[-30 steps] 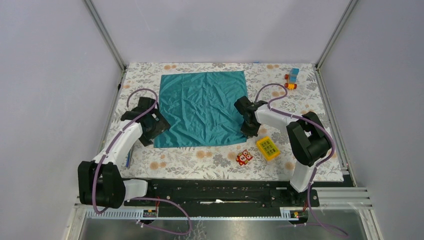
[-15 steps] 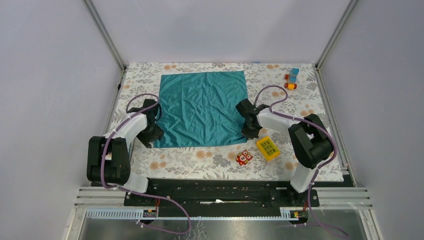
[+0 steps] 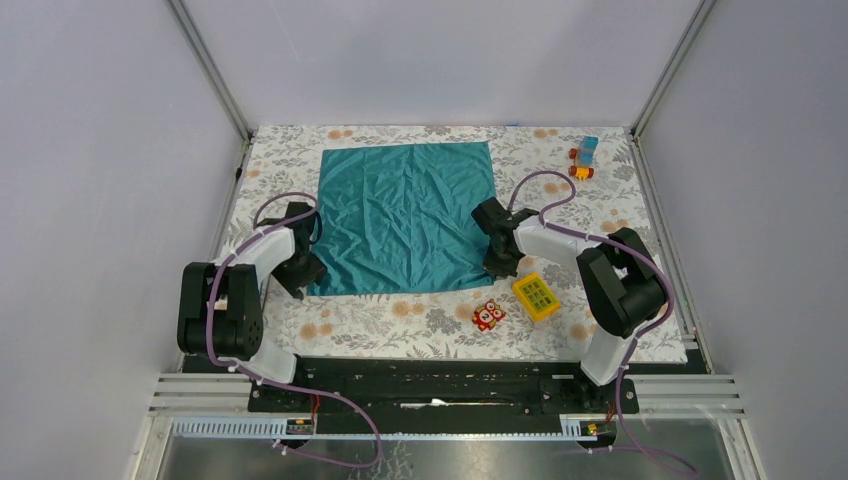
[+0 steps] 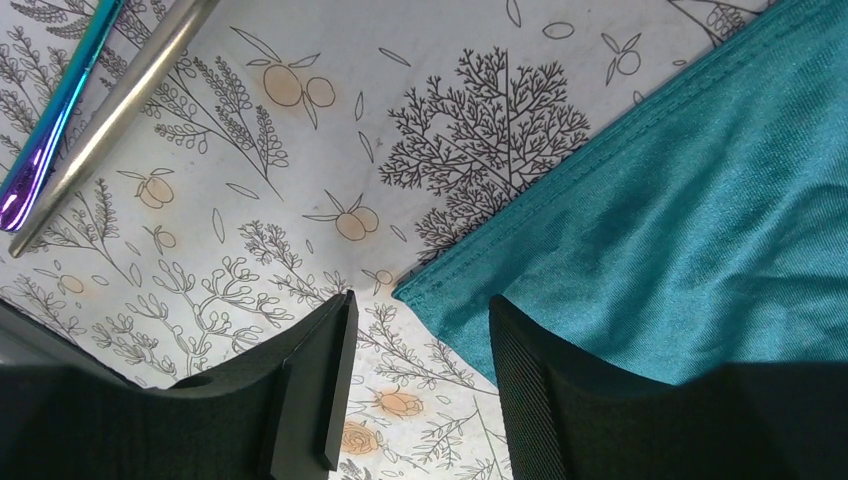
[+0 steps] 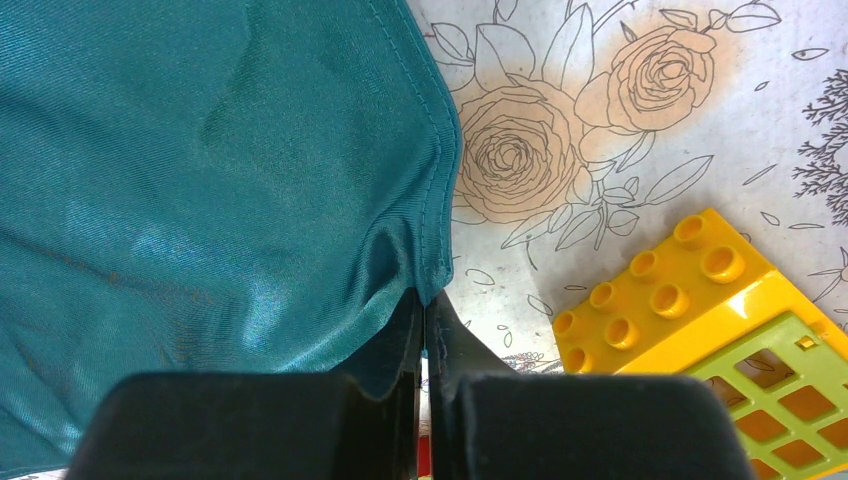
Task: Fold the napkin into a case and place the utensils inside
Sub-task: Pick up the flattened napkin from the center of the board.
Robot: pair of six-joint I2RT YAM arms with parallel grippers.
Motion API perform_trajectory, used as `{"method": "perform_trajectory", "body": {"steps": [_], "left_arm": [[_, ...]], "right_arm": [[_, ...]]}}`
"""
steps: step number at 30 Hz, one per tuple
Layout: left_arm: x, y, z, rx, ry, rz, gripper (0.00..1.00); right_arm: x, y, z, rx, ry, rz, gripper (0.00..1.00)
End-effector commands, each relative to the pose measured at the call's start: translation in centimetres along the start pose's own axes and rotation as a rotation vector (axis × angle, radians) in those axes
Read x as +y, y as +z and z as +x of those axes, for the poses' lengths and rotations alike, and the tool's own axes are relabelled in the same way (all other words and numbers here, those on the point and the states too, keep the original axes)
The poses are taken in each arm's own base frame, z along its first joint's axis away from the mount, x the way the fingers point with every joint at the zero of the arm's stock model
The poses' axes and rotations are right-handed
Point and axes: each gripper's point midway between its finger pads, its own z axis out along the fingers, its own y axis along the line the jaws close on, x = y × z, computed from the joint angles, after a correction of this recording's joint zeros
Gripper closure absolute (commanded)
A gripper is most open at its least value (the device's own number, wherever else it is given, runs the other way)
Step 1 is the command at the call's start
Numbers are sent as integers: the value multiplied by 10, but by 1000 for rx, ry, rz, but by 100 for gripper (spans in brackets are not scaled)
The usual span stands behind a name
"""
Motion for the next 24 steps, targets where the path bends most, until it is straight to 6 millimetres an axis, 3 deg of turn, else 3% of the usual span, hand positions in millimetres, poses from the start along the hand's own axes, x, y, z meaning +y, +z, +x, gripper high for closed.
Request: {"method": "perform_trajectory", "body": {"steps": [1, 12, 24], "left_arm": [[0, 7, 1, -2, -20, 2, 44], [14, 24, 16, 32, -53, -56, 44], [16, 33, 19, 28, -116, -31, 61]], "right_arm": [[3, -10, -4, -19, 13, -19, 100], [1, -11, -3, -16, 14, -9, 100], [-4, -12, -1, -15, 26, -1, 100]]}}
